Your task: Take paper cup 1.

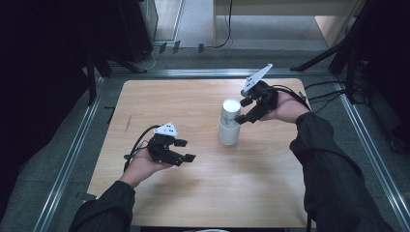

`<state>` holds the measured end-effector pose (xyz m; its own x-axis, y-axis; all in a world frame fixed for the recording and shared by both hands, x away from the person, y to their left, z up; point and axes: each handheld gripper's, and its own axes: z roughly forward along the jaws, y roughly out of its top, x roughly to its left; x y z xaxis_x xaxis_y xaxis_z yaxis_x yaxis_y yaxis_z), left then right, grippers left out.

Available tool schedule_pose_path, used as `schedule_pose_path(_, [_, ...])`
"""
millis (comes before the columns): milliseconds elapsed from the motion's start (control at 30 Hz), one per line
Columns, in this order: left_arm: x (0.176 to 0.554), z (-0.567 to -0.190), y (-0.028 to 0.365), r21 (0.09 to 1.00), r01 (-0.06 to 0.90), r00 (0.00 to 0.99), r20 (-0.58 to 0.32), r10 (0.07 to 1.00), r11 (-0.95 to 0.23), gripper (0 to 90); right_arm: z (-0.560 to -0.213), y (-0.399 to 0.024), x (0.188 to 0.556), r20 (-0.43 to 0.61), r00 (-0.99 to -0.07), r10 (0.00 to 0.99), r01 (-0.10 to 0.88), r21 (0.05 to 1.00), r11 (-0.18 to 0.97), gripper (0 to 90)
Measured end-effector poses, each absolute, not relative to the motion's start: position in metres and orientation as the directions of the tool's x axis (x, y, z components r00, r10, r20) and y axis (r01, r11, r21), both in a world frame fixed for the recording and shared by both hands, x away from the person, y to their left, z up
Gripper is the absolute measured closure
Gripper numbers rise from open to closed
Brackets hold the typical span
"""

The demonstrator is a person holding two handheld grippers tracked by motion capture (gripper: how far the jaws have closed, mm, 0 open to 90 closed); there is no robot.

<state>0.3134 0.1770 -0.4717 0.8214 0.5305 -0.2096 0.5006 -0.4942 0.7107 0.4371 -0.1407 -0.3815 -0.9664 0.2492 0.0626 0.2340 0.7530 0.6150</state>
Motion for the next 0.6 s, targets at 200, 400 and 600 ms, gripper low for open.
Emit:
schedule_pose_path(200, [0.313, -0.471, 0.178, 0.716, 0.500, 0.821, -0.211, 0.531, -0.488, 28.9, -0.381, -0.129, 0.442, 0.067, -0.970, 0.232, 0.225, 0.604, 0.765, 25.6])
schedule_pose_path(400, [0.312, -0.471, 0.179, 0.716, 0.497, 0.822, -0.209, 0.530, -0.490, 28.9, -0.380, -0.118, 0.445, 0.062, -0.973, 0.222, 0.214, 0.598, 0.772, 25.7])
schedule_pose_path(600, [0.312, -0.471, 0.179, 0.719, 0.496, 0.822, -0.209, 0.529, -0.487, 28.9, -0.378, -0.109, 0.447, 0.047, -0.976, 0.213, 0.200, 0.579, 0.790, 25.5])
